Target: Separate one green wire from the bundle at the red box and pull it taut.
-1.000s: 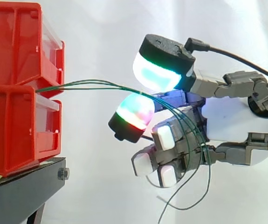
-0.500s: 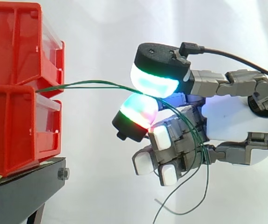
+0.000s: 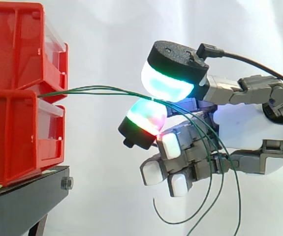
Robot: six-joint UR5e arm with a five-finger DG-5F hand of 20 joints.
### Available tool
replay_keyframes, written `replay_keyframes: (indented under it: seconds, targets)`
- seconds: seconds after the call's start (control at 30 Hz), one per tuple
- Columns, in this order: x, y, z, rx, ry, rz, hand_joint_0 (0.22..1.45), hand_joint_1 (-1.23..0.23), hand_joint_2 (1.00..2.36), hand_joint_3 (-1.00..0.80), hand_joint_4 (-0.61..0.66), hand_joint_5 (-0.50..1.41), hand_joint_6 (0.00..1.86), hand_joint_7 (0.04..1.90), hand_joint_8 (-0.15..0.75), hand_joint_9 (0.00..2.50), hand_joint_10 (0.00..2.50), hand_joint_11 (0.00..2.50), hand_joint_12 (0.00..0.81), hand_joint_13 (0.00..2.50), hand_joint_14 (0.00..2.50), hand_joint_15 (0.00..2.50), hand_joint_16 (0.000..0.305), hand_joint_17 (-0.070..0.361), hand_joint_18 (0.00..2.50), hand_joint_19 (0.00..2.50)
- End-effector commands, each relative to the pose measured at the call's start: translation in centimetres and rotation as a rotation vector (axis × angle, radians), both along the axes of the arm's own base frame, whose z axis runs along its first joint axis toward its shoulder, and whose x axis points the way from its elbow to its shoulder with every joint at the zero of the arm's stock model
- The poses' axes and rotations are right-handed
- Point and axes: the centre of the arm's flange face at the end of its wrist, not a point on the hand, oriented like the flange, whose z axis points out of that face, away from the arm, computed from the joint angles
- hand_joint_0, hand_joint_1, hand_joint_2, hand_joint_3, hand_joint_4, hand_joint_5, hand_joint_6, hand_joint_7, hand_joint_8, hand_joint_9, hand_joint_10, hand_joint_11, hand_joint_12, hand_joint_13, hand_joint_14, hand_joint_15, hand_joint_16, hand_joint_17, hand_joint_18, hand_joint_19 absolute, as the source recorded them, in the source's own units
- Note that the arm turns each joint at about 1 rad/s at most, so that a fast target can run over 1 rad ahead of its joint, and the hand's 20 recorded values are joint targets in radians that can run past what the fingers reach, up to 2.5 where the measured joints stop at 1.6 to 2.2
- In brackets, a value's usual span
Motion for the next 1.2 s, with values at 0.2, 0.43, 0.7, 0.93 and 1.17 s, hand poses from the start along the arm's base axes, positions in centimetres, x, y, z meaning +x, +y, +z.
replay_keyframes:
  seconds: [0.2,0.43,0.7,0.93,1.17]
  targets:
    - [0.0,0.1,0.0,0.003,-0.001,-0.006,0.61,-0.8,1.02,-0.26,0.14,-0.12,0.88,1.15,0.279,1.19,0.02,0.52,0.342,0.99,0.02,0.51,0.058,0.13,0.86,0.75]
    - [-0.4,-0.2,-0.4,0.033,0.023,-0.027,0.6,-0.78,1.02,-0.21,0.11,-0.12,0.89,1.12,0.276,1.2,0.02,0.52,0.341,0.98,0.02,0.52,0.058,0.13,0.85,0.76]
    - [-1.1,-0.1,-0.8,0.15,0.029,-0.089,0.58,-0.53,1.02,-0.24,0.1,-0.1,0.83,1.1,0.284,1.25,0.02,0.47,0.351,1.01,0.02,0.52,0.059,0.133,0.86,0.78]
    - [-1.6,0.3,-0.9,0.268,-0.003,-0.15,0.53,-0.5,1.0,-0.5,0.13,-0.09,0.78,1.13,0.3,1.27,0.02,0.48,0.359,1.05,0.02,0.52,0.062,0.14,0.89,0.77]
    - [-1.8,0.6,-1.1,0.294,-0.006,-0.168,0.49,-0.6,1.0,-0.5,0.13,-0.09,0.76,1.13,0.307,1.26,0.02,0.46,0.373,1.07,0.02,0.51,0.065,0.146,0.92,0.75]
